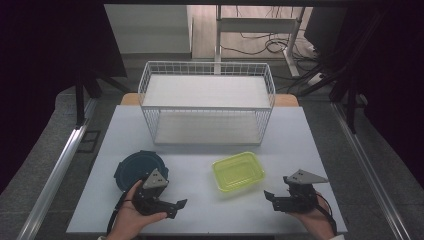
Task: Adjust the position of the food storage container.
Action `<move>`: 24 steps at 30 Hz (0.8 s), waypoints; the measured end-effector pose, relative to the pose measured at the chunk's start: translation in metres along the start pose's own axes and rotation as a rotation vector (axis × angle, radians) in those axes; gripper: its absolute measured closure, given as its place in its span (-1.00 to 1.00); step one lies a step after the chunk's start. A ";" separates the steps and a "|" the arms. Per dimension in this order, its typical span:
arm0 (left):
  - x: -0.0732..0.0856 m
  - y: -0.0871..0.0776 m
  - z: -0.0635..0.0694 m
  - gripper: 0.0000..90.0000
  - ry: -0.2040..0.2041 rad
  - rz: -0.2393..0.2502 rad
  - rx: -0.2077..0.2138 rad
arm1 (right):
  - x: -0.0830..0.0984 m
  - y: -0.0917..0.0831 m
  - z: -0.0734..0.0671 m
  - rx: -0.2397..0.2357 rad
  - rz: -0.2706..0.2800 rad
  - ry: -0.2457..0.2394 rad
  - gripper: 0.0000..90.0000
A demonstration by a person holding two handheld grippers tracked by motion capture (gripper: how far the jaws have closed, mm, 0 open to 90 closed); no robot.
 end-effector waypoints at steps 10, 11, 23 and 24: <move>-0.006 -0.007 0.004 -0.72 0.011 0.019 0.009 | -0.001 -0.003 -0.002 -0.004 0.003 -0.009 -0.66; -0.006 -0.007 0.004 -0.72 0.011 0.019 0.009 | -0.001 -0.003 -0.002 -0.004 0.001 -0.010 -0.66; -0.009 -0.009 0.005 -0.72 0.005 0.026 0.014 | 0.000 -0.003 -0.001 -0.003 -0.004 -0.004 -0.65; -0.009 -0.010 0.006 -0.72 0.004 0.028 0.015 | -0.001 -0.004 0.000 -0.003 -0.004 -0.001 -0.65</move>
Point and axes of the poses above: each handheld gripper's, and its own axes: y roughly forward along the jaws, x roughly out of its underside, z roughly to its right, the point moved 10 cm from there along y, roughly forward along the jaws, and after that the axes turned 8 degrees about x, right-handed, at the moved point
